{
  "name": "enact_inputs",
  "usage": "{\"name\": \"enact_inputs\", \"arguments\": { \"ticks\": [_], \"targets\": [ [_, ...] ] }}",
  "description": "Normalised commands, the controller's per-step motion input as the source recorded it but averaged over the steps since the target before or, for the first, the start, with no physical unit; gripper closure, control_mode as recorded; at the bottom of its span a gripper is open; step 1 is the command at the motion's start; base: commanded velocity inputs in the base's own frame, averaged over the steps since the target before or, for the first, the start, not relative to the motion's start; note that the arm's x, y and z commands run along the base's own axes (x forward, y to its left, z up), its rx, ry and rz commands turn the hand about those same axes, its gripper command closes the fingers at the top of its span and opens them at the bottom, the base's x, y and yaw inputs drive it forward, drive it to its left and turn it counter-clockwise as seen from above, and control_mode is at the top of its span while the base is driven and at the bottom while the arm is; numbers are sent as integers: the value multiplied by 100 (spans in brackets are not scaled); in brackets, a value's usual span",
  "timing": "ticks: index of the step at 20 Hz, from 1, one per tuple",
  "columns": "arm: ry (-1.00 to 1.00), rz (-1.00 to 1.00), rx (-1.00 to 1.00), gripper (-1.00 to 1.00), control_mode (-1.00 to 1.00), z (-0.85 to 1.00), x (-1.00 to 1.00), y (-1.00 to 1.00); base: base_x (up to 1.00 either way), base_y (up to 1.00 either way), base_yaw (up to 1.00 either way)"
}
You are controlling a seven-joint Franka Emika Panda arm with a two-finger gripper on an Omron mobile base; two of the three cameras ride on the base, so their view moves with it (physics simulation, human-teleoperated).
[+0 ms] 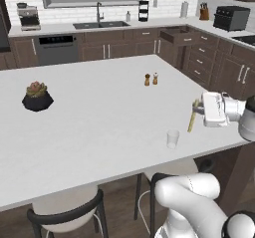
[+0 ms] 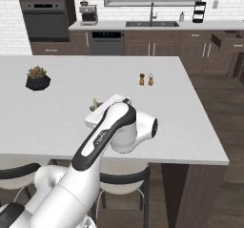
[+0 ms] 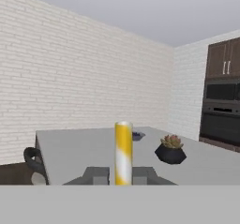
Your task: Take a straw from the drawer in front and place it inside the glass cup on the dining counter.
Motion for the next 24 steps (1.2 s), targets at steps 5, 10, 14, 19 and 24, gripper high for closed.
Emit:
{"name": "enact_inputs", "arguments": {
  "ticks": [5, 10, 14, 19, 24],
  "targets": [
    [-3, 0, -1, 100, -100, -26, 1, 0, 0, 0, 0],
    [0, 0, -1, 100, -100, -24, 19, 8, 0, 0, 0],
    [0, 0, 0, 100, -100, -12, 32, 10, 0, 0, 0],
    [-3, 0, 0, 100, -100, -9, 33, 0, 0, 0, 0],
    [-2, 0, -1, 100, -100, -18, 16, -5, 0, 0, 0]
  ]
}}
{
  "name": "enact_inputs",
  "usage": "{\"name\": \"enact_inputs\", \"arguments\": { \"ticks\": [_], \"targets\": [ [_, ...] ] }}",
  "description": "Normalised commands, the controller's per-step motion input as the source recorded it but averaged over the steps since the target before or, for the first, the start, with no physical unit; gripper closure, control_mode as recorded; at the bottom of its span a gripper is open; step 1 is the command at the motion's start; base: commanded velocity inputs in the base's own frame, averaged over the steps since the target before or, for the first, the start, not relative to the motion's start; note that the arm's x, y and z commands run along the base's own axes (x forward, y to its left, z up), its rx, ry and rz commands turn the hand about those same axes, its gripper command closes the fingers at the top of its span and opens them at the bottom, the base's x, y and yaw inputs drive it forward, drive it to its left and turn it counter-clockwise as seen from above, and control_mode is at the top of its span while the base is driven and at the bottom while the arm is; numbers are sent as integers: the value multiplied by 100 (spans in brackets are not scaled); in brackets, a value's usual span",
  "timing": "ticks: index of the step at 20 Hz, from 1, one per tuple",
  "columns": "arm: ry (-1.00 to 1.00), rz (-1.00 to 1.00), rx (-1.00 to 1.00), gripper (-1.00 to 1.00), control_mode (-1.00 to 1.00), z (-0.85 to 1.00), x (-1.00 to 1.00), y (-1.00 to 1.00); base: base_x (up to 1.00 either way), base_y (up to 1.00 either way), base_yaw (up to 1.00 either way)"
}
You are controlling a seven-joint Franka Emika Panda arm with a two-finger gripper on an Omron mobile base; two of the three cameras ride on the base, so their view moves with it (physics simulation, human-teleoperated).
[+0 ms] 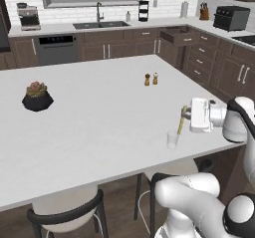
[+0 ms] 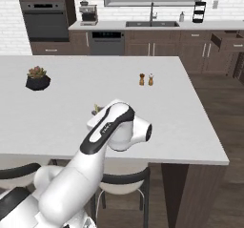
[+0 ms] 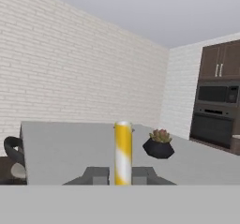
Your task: Take a straw from the drawer in front and place it inside the glass cup on the dining counter.
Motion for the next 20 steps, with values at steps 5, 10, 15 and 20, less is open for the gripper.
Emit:
{"name": "enact_inputs", "arguments": {
  "ticks": [5, 10, 15, 20],
  "targets": [
    [0, 0, -1, 100, -100, -21, 18, -13, 0, 0, 0],
    [0, 0, 0, 100, -100, -12, 26, -8, 0, 0, 0],
    [0, 0, 0, 100, -100, -11, 16, 0, 0, 0, 0],
    [0, 0, 0, 100, -100, -18, 8, 0, 0, 0, 0]
  ]
}}
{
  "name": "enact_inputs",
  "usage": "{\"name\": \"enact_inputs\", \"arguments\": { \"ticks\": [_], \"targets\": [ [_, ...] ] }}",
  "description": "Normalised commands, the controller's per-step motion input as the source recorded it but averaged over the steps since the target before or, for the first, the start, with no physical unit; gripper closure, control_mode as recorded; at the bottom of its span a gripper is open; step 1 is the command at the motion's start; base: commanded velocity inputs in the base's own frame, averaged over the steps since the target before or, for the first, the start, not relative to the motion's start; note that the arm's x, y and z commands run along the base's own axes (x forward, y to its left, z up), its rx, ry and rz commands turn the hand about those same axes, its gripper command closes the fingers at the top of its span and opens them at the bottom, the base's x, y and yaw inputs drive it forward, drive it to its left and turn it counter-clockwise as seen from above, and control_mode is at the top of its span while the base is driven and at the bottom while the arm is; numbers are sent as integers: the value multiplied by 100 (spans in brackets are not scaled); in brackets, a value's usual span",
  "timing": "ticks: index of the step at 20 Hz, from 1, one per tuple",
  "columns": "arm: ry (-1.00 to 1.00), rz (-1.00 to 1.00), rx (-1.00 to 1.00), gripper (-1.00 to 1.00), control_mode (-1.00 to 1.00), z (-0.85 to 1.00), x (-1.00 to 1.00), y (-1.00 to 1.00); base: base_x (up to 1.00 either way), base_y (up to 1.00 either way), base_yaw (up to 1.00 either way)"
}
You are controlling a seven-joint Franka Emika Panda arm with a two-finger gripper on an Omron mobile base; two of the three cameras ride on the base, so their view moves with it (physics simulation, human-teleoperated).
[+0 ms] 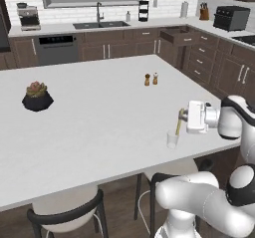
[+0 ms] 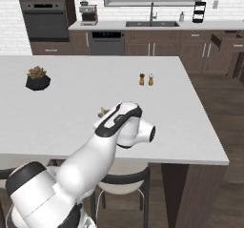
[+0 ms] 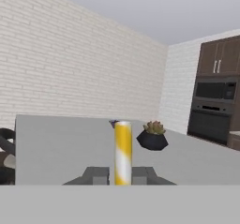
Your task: Take a straw from the drawer in front and place it inside the glass cup on the dining counter.
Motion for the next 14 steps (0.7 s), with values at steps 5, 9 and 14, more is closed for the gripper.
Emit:
{"name": "enact_inputs", "arguments": {
  "ticks": [5, 9, 14],
  "targets": [
    [0, 0, 0, 100, -100, -20, 13, 0, 0, 0, 0],
    [0, 0, 0, 100, -100, -23, 15, 0, 0, 0, 0],
    [0, 0, 0, 100, -100, -23, 19, 0, 0, 0, 0]
  ]
}}
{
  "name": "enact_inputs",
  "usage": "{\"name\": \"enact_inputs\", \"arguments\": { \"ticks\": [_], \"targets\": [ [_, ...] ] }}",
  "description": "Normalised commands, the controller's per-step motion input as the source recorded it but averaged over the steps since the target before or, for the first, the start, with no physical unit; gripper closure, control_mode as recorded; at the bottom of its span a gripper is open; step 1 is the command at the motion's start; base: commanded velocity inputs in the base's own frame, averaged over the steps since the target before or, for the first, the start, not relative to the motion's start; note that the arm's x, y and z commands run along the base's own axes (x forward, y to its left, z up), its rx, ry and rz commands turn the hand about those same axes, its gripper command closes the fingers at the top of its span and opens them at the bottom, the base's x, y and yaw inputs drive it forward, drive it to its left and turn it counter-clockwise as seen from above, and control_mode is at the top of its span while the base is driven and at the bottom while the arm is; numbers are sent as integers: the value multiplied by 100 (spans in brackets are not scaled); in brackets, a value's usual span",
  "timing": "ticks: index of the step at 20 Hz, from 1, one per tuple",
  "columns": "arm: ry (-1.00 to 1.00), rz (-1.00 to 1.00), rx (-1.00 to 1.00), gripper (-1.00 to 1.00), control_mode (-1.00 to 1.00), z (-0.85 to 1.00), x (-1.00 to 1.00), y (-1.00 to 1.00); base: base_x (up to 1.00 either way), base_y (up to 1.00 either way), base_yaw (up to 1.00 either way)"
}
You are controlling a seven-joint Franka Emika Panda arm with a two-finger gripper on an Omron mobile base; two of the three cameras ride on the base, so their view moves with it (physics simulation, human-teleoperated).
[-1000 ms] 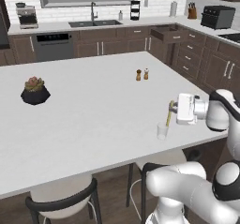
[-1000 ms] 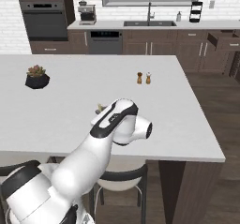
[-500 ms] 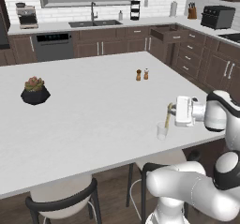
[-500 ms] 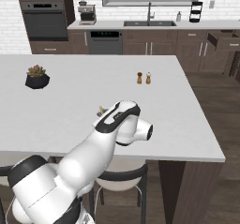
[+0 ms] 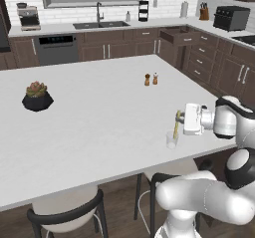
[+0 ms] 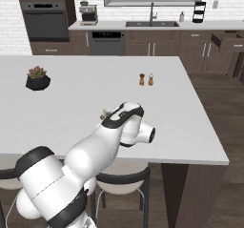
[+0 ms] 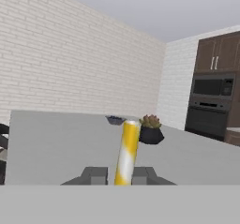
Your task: Take a straw from the drawer in front and place it inside the glass cup on the dining counter.
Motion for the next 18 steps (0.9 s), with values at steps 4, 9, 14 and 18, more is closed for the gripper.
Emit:
{"name": "enact_inputs", "arguments": {
  "ticks": [4, 9, 14, 18],
  "targets": [
    [0, 0, 0, 100, -100, -22, 24, 0, 0, 0, 0],
    [0, 0, 0, 100, -100, -7, 19, -6, 0, 0, 0],
    [0, 0, 0, 100, -100, 0, 21, -16, 0, 0, 0],
    [0, -1, 0, 100, -100, 0, 14, -16, 0, 0, 0]
  ]
}}
